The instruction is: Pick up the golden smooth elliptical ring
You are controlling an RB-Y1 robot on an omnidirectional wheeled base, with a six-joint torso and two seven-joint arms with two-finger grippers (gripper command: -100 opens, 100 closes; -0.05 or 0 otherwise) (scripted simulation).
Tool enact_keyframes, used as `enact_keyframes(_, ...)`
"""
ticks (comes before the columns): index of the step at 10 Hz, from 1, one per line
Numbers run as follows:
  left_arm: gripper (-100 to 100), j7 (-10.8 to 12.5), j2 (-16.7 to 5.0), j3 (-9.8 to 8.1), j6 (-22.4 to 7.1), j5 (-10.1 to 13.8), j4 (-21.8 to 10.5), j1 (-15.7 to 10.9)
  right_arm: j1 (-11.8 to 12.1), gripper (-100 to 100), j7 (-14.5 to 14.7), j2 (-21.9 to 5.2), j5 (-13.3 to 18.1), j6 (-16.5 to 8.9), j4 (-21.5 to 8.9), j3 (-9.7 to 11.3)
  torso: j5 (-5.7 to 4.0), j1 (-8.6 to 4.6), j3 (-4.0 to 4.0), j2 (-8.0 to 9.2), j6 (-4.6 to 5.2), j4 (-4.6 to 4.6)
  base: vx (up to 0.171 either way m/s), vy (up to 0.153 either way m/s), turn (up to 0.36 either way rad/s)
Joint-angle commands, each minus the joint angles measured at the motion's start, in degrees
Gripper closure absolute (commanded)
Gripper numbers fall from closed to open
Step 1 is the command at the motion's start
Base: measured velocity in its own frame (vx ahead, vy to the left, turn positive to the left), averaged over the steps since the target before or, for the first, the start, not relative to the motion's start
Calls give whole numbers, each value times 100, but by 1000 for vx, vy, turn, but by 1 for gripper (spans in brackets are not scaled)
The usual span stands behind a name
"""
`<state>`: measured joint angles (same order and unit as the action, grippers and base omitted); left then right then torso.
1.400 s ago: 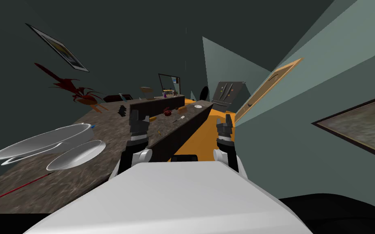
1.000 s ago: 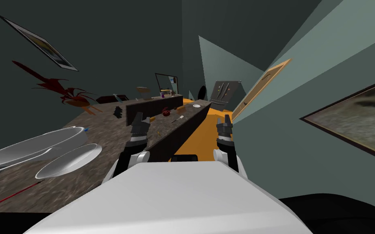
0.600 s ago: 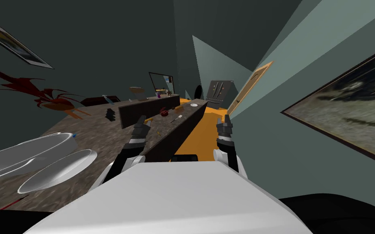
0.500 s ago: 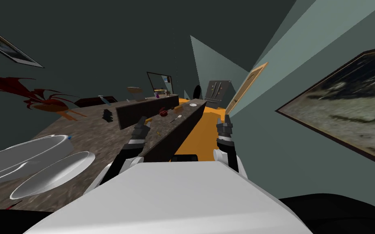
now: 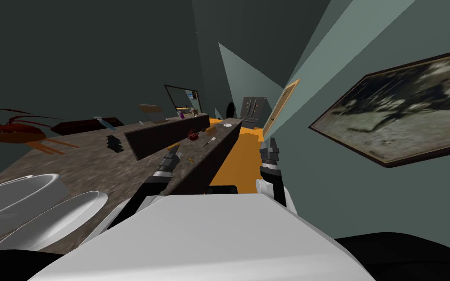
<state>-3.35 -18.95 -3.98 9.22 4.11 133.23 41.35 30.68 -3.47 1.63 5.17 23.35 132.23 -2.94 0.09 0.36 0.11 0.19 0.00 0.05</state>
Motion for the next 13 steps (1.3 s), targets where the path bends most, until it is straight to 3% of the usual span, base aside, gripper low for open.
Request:
enact_keyframes(1, -100, 86, -224, -35, -253, 14, -9, 195, 0, 0, 0, 0, 0, 0, 0, 0, 0, 0, 0, 0, 0, 0, -88, 70, -265)
enact_keyframes(7, -100, 365, -993, -93, -1173, 51, 27, 792, 0, 0, 0, 0, 0, 0, 0, 0, 2, 5, 3, 4, -2, 1, -90, 83, -235)
enact_keyframes(11, -100, 611, -1419, -92, -1820, 112, 46, 899, 2, 0, 0, 0, 0, 0, 0, -1, 0, -3, -13, -24, -3, -4, -35, 48, -177)
enact_keyframes(13, -100, 688, -1516, -86, -2004, 134, 51, 888, 2, 0, 0, 0, 0, 0, 0, -1, -2, -13, -18, -33, -5, -6, -2, 18, -74)
